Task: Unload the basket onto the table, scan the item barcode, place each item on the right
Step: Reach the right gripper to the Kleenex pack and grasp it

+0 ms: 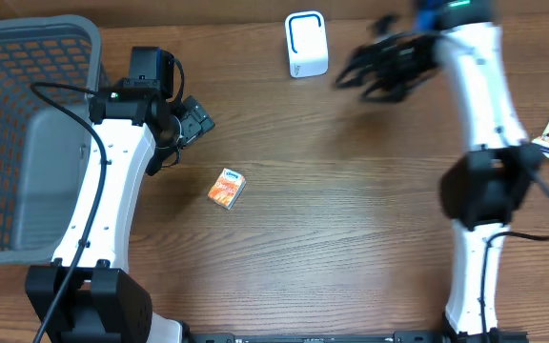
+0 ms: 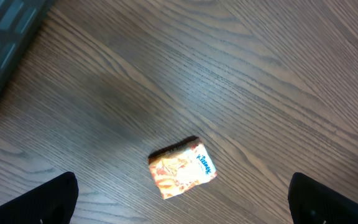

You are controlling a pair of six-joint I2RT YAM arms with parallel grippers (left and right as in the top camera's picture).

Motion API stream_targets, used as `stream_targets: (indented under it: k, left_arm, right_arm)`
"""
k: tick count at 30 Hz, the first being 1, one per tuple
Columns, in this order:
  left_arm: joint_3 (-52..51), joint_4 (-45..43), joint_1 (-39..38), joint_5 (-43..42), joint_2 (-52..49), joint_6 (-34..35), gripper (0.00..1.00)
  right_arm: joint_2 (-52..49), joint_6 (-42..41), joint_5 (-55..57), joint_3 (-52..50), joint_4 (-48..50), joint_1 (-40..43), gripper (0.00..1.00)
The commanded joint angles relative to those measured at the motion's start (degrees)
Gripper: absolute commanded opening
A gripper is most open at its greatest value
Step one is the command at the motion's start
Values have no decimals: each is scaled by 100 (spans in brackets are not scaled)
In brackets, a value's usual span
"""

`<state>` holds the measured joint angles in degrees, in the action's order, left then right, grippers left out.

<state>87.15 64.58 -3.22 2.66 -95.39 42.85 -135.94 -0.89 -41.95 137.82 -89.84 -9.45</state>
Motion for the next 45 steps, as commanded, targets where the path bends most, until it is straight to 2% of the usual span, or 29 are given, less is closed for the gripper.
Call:
stream_targets:
  k: [1,9,12,15,20,28,30,33,36,40,45]
  left_arm:
    - [96,-9,20,90,52,-109,100]
    - [96,-9,22,92,52,-109,100]
    - [96,-9,20,90,52,-109,100]
    - [96,-9,20,90,52,-109,100]
    - [96,-9,20,90,52,-109,100]
    - [96,-11,20,68,52,-107,100]
    - [96,-162,20,83,52,-74,100]
    - [103,-627,22,151,52,-66,100]
    - [120,-977,66,713,52,-22,100]
    - [120,-988,214,1440,48,240,100]
    - [120,-999,505,1729,46,240,100]
  right_arm:
    - [37,-929,96,-809,671,-817,72]
    - [37,-2900,96,-2072,2505,-1980,66]
    - [37,-3381,111,-2354,3156,-2321,66]
    - [37,-3519,282,-2396,3438,-2511,66]
    - [94,-3532,1043,-2374,3224,-2441,66]
    - [146,-3427,476,-2374,3034,-2262,64]
    - [146,-3429,479,-2374,3038,-2293,61]
    - [146,-3480,474,-2376,3038,-2334,51]
    - [146,-3628,476,-2376,2994,-2393,50]
    - [146,-3799,476,-2376,2992,-2509,50]
    - [146,-4059,636,-2376,2970,-2806,50]
